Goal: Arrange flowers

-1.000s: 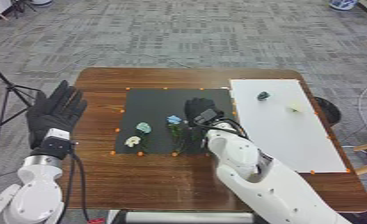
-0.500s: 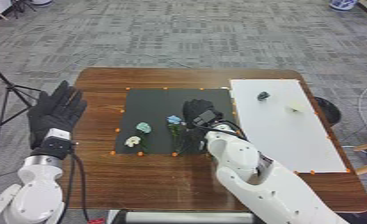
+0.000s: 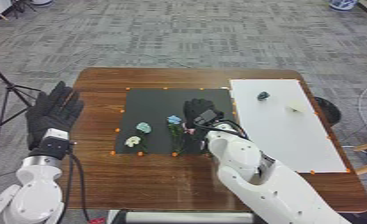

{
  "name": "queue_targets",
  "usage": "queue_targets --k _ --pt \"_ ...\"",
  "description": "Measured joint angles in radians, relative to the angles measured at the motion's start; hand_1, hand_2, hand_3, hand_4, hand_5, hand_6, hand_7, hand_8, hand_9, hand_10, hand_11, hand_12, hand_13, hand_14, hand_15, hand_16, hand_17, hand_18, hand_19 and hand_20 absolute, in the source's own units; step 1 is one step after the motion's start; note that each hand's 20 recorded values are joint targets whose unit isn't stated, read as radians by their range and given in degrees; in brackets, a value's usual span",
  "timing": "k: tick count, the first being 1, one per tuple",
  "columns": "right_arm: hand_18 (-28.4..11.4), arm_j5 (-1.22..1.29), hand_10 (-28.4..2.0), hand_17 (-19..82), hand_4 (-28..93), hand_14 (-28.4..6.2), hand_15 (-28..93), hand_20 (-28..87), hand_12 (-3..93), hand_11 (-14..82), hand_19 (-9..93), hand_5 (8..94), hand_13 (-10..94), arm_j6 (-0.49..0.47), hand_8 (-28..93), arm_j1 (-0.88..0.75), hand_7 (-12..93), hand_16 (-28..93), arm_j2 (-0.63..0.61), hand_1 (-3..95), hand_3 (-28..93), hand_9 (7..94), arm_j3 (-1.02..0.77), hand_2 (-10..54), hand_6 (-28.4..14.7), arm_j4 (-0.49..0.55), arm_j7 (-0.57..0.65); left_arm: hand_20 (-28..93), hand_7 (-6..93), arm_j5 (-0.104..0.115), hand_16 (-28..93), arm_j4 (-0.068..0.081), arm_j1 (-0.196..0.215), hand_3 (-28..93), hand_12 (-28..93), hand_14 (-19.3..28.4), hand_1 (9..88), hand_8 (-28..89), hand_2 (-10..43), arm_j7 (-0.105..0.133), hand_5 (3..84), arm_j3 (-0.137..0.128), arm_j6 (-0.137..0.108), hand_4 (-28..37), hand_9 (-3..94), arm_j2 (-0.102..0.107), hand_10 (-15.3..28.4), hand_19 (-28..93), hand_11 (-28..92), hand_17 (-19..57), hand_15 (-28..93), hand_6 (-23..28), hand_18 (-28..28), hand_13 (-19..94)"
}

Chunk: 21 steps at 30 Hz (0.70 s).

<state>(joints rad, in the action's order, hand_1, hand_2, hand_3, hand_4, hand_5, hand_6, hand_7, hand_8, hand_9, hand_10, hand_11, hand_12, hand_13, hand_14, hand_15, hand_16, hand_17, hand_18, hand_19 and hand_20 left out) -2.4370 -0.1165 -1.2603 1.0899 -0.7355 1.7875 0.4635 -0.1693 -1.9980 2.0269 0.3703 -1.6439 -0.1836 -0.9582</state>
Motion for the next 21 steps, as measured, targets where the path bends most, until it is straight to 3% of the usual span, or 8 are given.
queue_targets --k 17,21 --pt "-24.2 0.02 -14.3 37 -28 -9.2 67 42 19.2 20.4 85 66.7 64 -0.018 -1 -0.017 27 43 -0.02 49.2 80 64.6 -0.031 -9.5 -1.3 0.088 -0.018 11 13.1 0.011 -4 -0.001 0.008 70 8 11.4 33.2 -10 6.0 0.002 39.7 -0.008 0.001 -28.3 29.9 0.0 12.3 23 19 -5.0 21 6.8 10.5 21" --pt "-24.5 0.027 -15.4 37 -28 -10.4 69 42 18.9 19.0 84 63.9 64 -0.01 -12 -0.023 22 39 -0.02 46.6 81 62.1 -0.06 -9.5 -2.3 0.092 -0.009 11 13.1 0.011 -4 -0.001 0.008 70 9 11.4 33.2 -10 6.2 0.005 39.8 -0.008 0.001 -28.3 29.9 0.0 12.2 23 19 -5.0 21 6.7 10.5 21"
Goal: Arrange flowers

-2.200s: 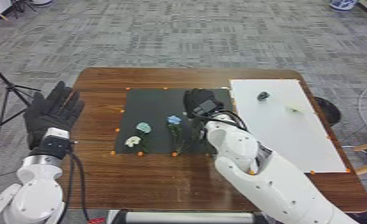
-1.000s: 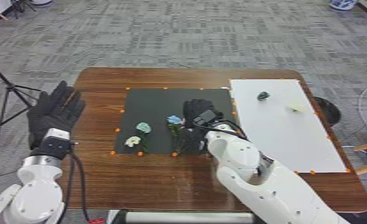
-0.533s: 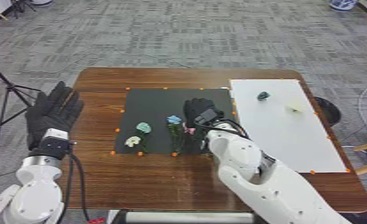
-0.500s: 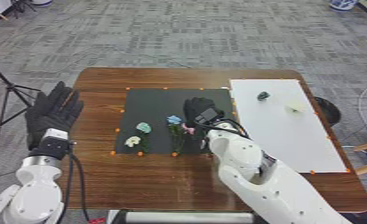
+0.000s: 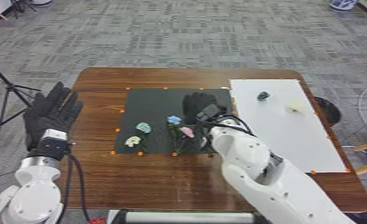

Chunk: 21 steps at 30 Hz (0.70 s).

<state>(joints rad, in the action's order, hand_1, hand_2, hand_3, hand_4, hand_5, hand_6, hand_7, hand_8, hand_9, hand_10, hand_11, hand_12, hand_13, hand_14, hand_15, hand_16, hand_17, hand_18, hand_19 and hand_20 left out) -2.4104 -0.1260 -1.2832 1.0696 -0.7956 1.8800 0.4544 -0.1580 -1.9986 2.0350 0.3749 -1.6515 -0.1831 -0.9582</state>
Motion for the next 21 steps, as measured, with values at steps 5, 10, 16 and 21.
queue_targets --k 5,10,16,21 --pt "-25.1 0.046 -16.0 37 -28 -11.2 72 42 17.6 17.4 85 59.5 63 -0.002 -11 0.002 16 34 -0.009 45.5 82 59.4 -0.086 -9.5 -3.8 0.001 0.061 11 13.0 0.0 -4 0.0 0.0 70 9 11.4 33.1 -10 6.5 0.003 39.8 0.0 0.0 -28.3 29.9 0.0 12.3 23 19 -5.0 21 6.7 10.6 21" --pt "-25.5 0.097 -17.1 36 -28 -11.9 73 41 16.0 14.0 85 54.5 63 -0.023 -11 0.008 13 33 -0.079 44.0 82 53.4 -0.188 -9.5 -5.4 0.009 0.146 11 12.8 0.0 -4 -0.004 0.007 70 9 11.4 31.3 -10 8.2 0.008 39.8 -0.007 0.002 -28.3 29.9 0.0 12.3 23 18 -5.1 21 6.7 10.6 21" --pt "-26.0 0.119 -17.9 35 -28 -12.8 74 41 14.7 12.1 85 50.8 61 -0.089 -10 0.009 11 32 -0.212 43.2 82 48.9 -0.279 -9.5 -6.3 0.0 0.171 11 12.1 0.005 -4 -0.01 0.025 70 9 11.4 25.4 -9 12.8 0.026 40.0 -0.021 0.005 -28.3 29.8 0.004 12.4 22 17 -5.0 20 6.4 10.7 21" --pt "-26.6 0.157 -18.6 35 -28 -13.3 76 41 14.1 10.9 85 46.0 61 -0.197 -9 0.022 8 32 -0.259 42.7 82 45.2 -0.333 -9.5 -7.7 -0.053 0.216 11 11.7 0.012 -4 -0.01 0.026 70 9 11.4 25.1 -9 13.2 0.032 40.0 -0.021 0.014 -28.3 29.9 0.008 12.5 22 17 -5.0 20 6.4 10.7 21"
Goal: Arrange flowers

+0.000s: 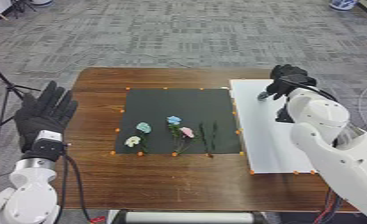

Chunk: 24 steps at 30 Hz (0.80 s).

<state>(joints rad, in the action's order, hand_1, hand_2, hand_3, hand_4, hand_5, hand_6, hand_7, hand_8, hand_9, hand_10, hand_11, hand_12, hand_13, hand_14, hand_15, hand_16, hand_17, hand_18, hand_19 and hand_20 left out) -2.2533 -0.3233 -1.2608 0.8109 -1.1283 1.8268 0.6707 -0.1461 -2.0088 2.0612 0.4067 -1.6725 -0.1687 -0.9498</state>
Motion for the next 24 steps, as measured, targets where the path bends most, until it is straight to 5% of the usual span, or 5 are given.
queue_targets --k 19,24 --pt "-26.9 0.139 -20.7 34 -28 -13.8 78 41 12.5 9.6 85 42.8 60 -0.216 -8 0.07 7 31 -0.004 40.8 81 39.4 -0.035 -9.5 -8.4 -0.174 0.113 11 11.9 0.017 -4 -0.001 -0.002 71 9 11.6 25.9 -9 14.9 0.001 40.8 0.0 -0.016 -28.3 30.8 0.007 12.7 22 18 -5.1 21 6.8 10.8 22" --pt "-26.9 0.148 -18.2 34 -28 -13.4 77 41 12.2 10.8 84 44.3 61 -0.249 -8 0.069 8 30 0.003 43.1 82 42.7 -0.034 -9.5 -7.1 -0.195 0.117 11 12.1 0.017 -4 -0.005 0.001 71 9 11.7 26.0 -9 15.0 0.001 41.0 -0.003 -0.017 -28.3 31.3 0.007 13.0 23 18 -5.1 22 6.9 10.9 22"
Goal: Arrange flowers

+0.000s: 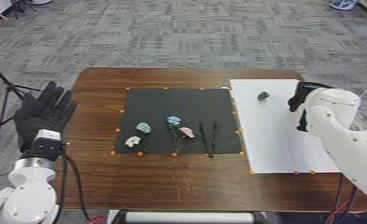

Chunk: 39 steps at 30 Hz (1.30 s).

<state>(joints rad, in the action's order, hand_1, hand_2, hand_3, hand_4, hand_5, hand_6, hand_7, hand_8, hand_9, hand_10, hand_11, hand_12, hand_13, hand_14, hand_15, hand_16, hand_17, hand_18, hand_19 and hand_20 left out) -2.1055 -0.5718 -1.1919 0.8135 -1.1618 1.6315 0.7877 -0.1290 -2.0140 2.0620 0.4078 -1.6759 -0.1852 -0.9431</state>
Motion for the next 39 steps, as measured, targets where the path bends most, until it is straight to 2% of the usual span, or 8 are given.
queue_targets --k 7,16,19,20,23,26,33,39 --pt "-25.5 -0.04 -14.0 37 -28 -10.3 75 40 13.0 14.6 85 53.0 65 -0.009 -11 -0.017 13 33 0.007 49.8 81 54.4 0.002 -9.5 -3.8 -0.012 -0.018 11 12.1 0.0 -5 -0.005 0.003 71 9 12.0 26.1 -9 15.1 -0.003 41.2 -0.004 -0.002 -28.3 31.7 -0.002 13.1 23 18 -5.0 22 6.9 10.9 23" --pt "-24.4 -0.133 -11.2 39 -28 -8.4 73 40 17.4 21.4 85 63.8 68 0.161 -13 -0.048 20 37 0.01 54.4 77 67.0 0.041 -9.5 -0.2 -0.046 -0.034 11 12.1 0.0 -5 -0.006 0.003 71 9 12.1 26.2 -9 15.2 -0.002 41.2 -0.005 -0.006 -28.3 31.7 -0.003 13.1 23 18 -5.0 22 7.1 10.9 23" --pt "-24.2 -0.144 -9.0 39 -28 -8.7 75 42 36.4 14.6 85 65.2 69 0.173 -13 -0.053 21 40 0.012 60.5 70 74.3 0.051 -9.5 0.2 -0.055 -0.037 11 12.1 0.0 -5 -0.006 0.002 71 9 12.2 26.2 -9 15.2 -0.002 41.3 -0.005 -0.007 -28.3 31.7 -0.004 13.1 23 18 -5.0 23 7.1 10.9 23" --pt "-24.0 -0.148 -8.4 40 -28 -8.8 77 42 42.1 16.1 86 65.5 69 0.18 -13 -0.056 21 41 0.012 62.3 69 76.2 0.053 -9.5 0.3 -0.056 -0.038 11 12.1 0.0 -5 -0.006 0.002 71 9 12.2 26.1 -9 15.2 -0.002 41.3 -0.005 -0.007 -28.3 31.7 -0.004 13.1 23 18 -5.1 23 7.1 10.9 23" --pt "-23.5 -0.164 -7.7 40 -28 -8.7 78 43 47.5 20.4 86 67.4 70 0.206 -13 -0.062 23 41 0.012 64.2 69 78.2 0.055 -9.5 1.4 -0.057 -0.042 11 12.2 0.0 -5 -0.006 0.002 71 9 12.3 26.1 -9 15.2 -0.002 41.3 -0.005 -0.01 -28.3 31.8 -0.006 13.2 23 18 -5.1 23 7.1 11.0 23" --pt "-23.4 -0.183 -7.6 41 -28 -8.8 78 43 50.9 21.6 87 69.0 71 0.247 -5 -0.071 25 41 0.012 64.3 71 80.3 0.059 -9.5 1.6 -0.058 -0.046 11 12.1 0.0 -5 -0.006 0.003 71 9 12.4 26.1 -9 15.2 -0.002 41.3 -0.005 -0.011 -28.3 31.9 -0.008 13.2 23 18 -5.1 23 7.1 10.9 23" --pt "-23.3 -0.259 -7.8 41 -28 -8.5 77 43 51.3 21.6 87 69.6 71 0.382 -1 -0.118 28 43 0.004 64.1 73 81.1 0.069 -9.5 1.6 -0.036 -0.065 11 12.1 0.0 -5 -0.006 0.005 71 9 12.4 26.1 -9 15.2 -0.003 41.3 -0.009 -0.011 -28.3 31.8 -0.011 13.2 23 18 -5.1 23 7.1 11.0 23" --pt "-23.5 -0.341 -7.9 41 -28 -8.4 76 43 52.0 21.7 86 69.9 71 0.428 0 -0.153 28 45 -0.014 63.9 74 80.9 0.083 -9.5 1.3 0.056 -0.098 11 11.9 0.0 -5 -0.007 0.01 71 9 12.4 26.2 -9 15.1 -0.003 41.2 -0.012 -0.011 -28.3 31.7 -0.015 13.1 23 18 -5.0 23 7.1 10.9 23"
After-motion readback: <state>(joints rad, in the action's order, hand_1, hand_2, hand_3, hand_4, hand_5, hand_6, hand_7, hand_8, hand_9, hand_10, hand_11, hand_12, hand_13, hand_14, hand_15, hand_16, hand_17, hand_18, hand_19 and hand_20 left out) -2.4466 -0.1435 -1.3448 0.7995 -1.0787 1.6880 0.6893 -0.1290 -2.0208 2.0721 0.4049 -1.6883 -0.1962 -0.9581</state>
